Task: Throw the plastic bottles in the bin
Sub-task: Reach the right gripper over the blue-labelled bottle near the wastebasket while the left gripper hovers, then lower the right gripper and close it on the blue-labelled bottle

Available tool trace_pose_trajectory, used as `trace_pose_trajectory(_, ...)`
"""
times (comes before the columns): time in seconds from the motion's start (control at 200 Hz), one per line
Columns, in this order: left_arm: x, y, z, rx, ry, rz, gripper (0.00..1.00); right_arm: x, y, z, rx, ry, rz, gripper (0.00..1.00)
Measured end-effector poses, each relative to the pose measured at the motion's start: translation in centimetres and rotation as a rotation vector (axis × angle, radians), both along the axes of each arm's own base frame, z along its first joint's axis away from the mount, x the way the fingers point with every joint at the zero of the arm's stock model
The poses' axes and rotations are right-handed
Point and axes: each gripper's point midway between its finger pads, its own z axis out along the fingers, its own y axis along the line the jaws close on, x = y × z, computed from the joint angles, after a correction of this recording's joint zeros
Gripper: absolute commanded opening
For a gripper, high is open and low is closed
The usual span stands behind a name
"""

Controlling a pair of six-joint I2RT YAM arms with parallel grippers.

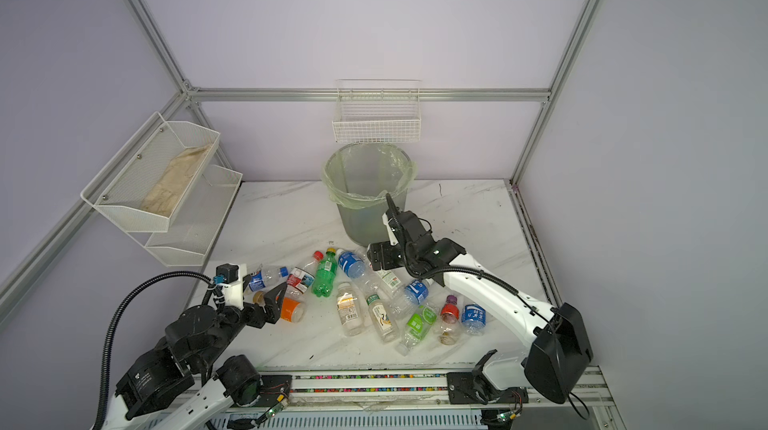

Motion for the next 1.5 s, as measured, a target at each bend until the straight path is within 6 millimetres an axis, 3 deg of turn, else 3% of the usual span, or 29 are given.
trace_pose_trajectory(0.17,0.0,-0.2,-0.1,0.001,0.005,-0.008,1.0,-0.4,3.8,-2.4,-0.097,0.012,0.072,0.86)
trace_pose_trajectory(0.43,0.1,-0.4,-0.2,0.001,0.011,-0.017,1.0,-0.3,6.3,-6.3,-0.25,0.039,0.105,0.84)
trace_pose_trajectory(0.675,0.1,-0.6,-0.1,-0.001,0.012,-0.022,1.0,0.0,7.1,-8.5,-0.343,0.051,0.112,0.8)
trace_pose_trajectory(1.08,0.2,-0.8,-0.2,-0.002,0.015,-0.028,1.0,0.7,6.7,-11.3,-0.431,0.072,0.092,0.8)
trace_pose_trajectory(1.5,0.2,-0.8,0.0,-0.014,0.009,-0.027,1.0,0.9,6.8,-12.2,-0.446,0.076,0.09,0.65)
